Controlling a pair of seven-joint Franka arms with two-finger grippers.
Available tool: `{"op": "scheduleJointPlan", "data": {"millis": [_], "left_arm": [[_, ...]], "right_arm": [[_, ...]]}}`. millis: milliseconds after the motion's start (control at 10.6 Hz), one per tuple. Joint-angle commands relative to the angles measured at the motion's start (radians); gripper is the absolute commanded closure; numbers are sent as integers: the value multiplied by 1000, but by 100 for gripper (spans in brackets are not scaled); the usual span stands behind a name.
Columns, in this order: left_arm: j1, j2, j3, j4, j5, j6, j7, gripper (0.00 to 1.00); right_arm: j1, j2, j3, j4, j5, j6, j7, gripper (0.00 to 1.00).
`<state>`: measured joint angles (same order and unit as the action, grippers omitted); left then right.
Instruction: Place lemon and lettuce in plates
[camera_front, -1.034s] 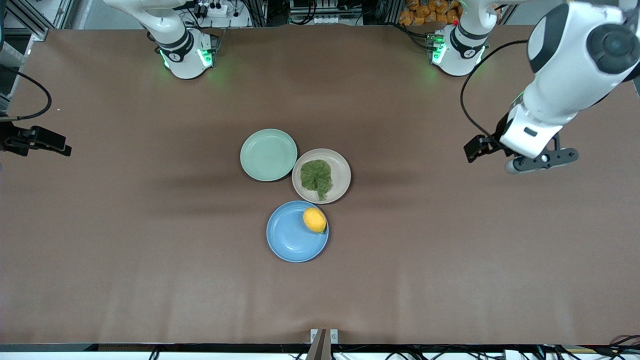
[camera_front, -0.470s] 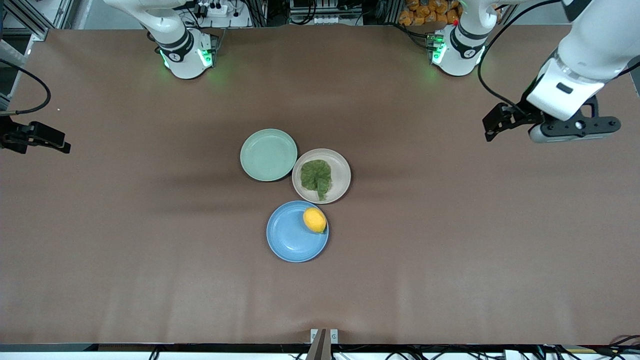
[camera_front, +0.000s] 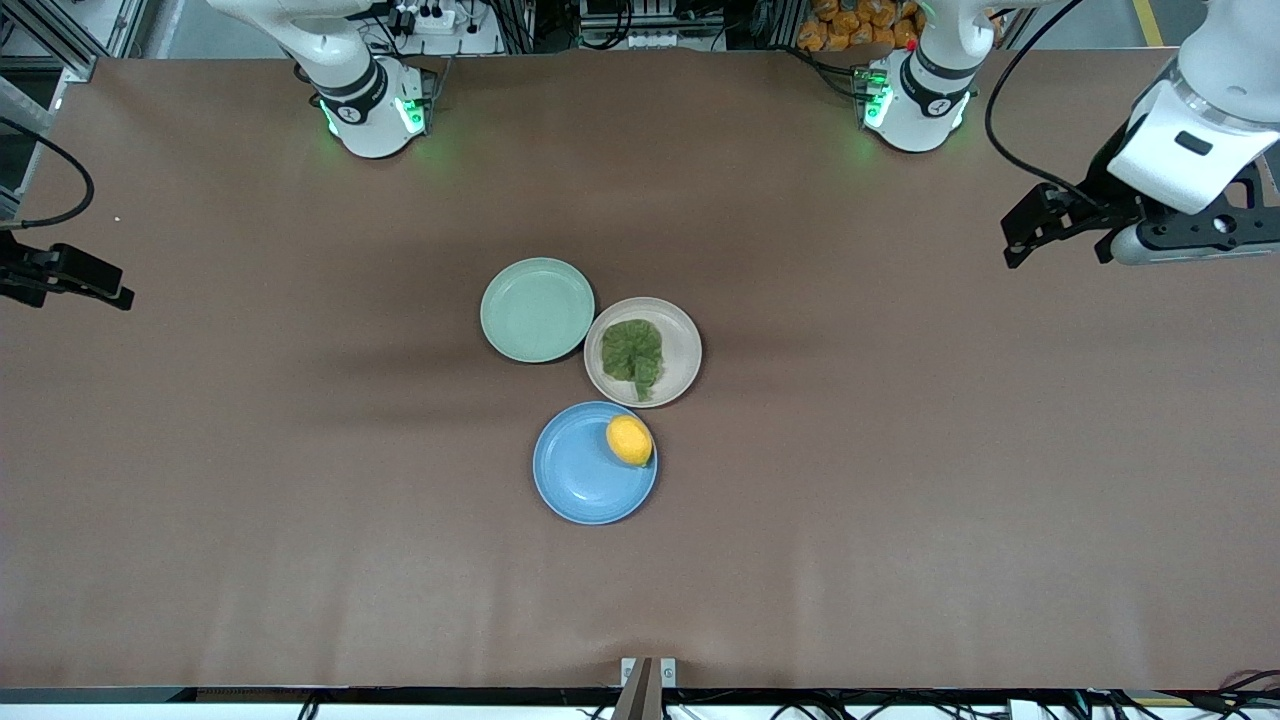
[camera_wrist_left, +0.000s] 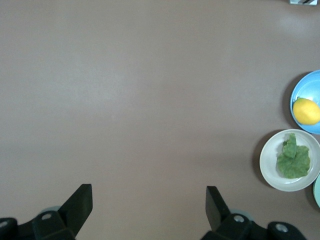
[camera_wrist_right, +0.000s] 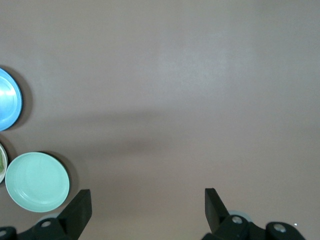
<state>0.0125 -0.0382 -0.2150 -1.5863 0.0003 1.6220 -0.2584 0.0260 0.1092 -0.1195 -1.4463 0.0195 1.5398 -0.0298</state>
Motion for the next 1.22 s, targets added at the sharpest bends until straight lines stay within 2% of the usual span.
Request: {"op": "scheduleJointPlan", "data": {"millis": [0, 1128], "left_arm": [[3, 18, -15, 45, 10, -54, 31, 0], [-2, 15, -38, 48, 9, -110, 31, 0]], "right_arm": [[2, -25, 8, -3, -13, 10, 56, 0], [0, -22, 8, -5, -15, 20, 91, 0]]}}
